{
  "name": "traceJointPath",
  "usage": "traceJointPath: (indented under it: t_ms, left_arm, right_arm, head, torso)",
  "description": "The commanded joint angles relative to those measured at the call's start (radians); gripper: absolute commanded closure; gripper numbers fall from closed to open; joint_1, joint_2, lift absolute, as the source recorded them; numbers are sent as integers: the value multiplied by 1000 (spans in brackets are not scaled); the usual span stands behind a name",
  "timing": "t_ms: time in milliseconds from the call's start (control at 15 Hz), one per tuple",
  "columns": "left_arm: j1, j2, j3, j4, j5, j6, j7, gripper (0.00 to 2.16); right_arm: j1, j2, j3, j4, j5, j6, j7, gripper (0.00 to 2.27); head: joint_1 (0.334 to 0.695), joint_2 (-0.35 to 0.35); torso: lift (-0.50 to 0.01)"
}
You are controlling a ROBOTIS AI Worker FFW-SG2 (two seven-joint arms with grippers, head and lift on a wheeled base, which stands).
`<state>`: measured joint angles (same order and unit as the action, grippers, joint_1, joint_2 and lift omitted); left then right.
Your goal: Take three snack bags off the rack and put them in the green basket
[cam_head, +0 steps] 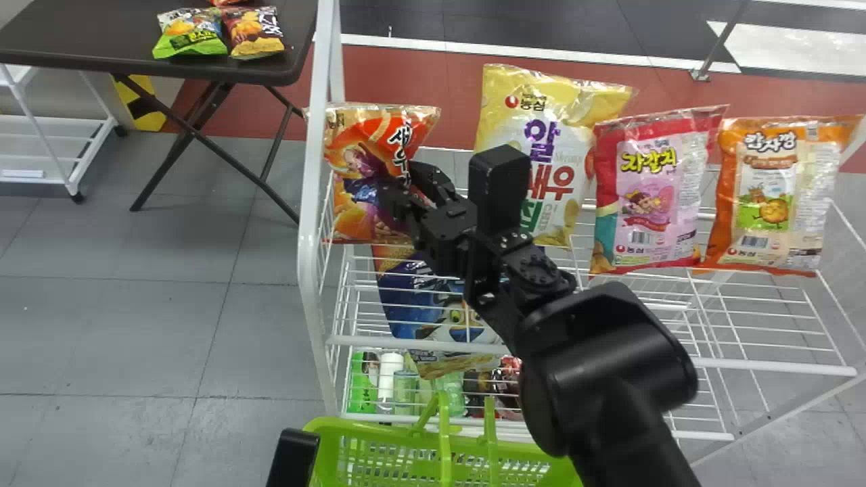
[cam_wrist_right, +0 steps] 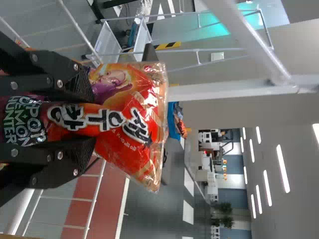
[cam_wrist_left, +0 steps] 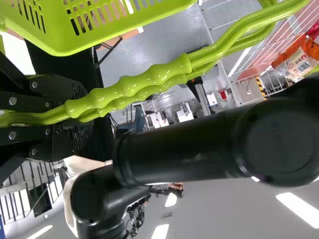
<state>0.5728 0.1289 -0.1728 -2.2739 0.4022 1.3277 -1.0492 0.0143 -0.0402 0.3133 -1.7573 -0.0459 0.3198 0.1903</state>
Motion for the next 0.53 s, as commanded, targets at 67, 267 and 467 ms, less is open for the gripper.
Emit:
traceJointPath:
  t_ms: [67, 267, 467]
  left_arm:
    - [-10, -2, 1, 5, 3, -3, 5, 1224]
    - [-10, -3, 6, 5, 1, -18, 20, 1224]
    - [-14, -11, 23, 5, 3, -28, 23, 1224]
  right_arm:
    - [121, -12, -40, -208, 57, 88, 6, 2240]
    - [282, -56, -117, -459, 50, 161, 15, 2240]
    - [444, -115, -227, -671, 17, 266, 47, 2240]
  head:
    - [695, -116]
    - [695, -157]
    - [695, -257]
  torso:
    - [-22]
    - [-22]
    - [-22]
